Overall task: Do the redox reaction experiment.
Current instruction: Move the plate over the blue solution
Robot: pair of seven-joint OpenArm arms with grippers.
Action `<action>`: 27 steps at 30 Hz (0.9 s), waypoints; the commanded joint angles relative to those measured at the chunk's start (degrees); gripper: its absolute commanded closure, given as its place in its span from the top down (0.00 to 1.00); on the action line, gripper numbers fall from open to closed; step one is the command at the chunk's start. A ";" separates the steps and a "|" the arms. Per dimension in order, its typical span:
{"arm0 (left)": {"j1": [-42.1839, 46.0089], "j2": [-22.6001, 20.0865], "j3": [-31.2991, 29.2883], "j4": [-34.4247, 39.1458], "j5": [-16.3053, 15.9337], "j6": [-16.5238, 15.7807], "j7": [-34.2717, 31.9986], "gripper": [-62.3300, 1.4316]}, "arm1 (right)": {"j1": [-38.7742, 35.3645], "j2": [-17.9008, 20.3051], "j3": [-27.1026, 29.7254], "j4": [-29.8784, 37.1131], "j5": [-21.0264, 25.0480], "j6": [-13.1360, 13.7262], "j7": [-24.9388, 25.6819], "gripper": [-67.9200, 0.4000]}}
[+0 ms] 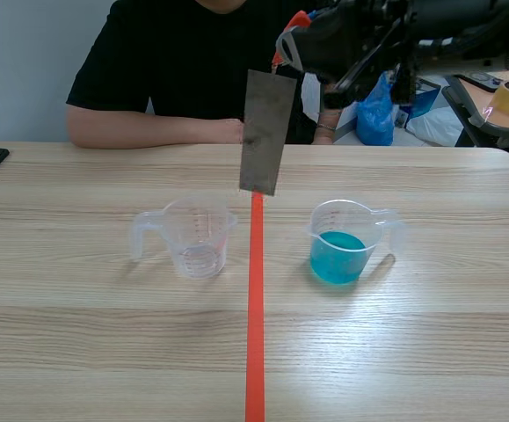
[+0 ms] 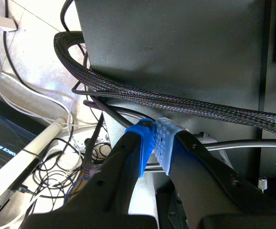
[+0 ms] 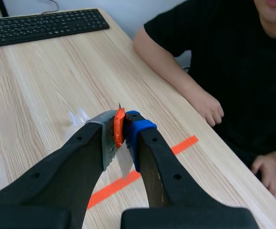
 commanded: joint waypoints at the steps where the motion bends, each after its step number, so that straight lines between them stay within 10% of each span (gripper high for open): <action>1: -0.15 -0.02 -0.11 0.66 -0.13 -0.13 -0.22 0.09 | 0.96 0.72 1.86 0.63 1.46 -0.02 -0.90 0.02; 27: -0.15 -0.02 -0.11 0.66 -0.13 -0.13 -0.24 0.09 | -6.34 9.01 15.37 0.61 9.20 3.13 -6.49 0.02</action>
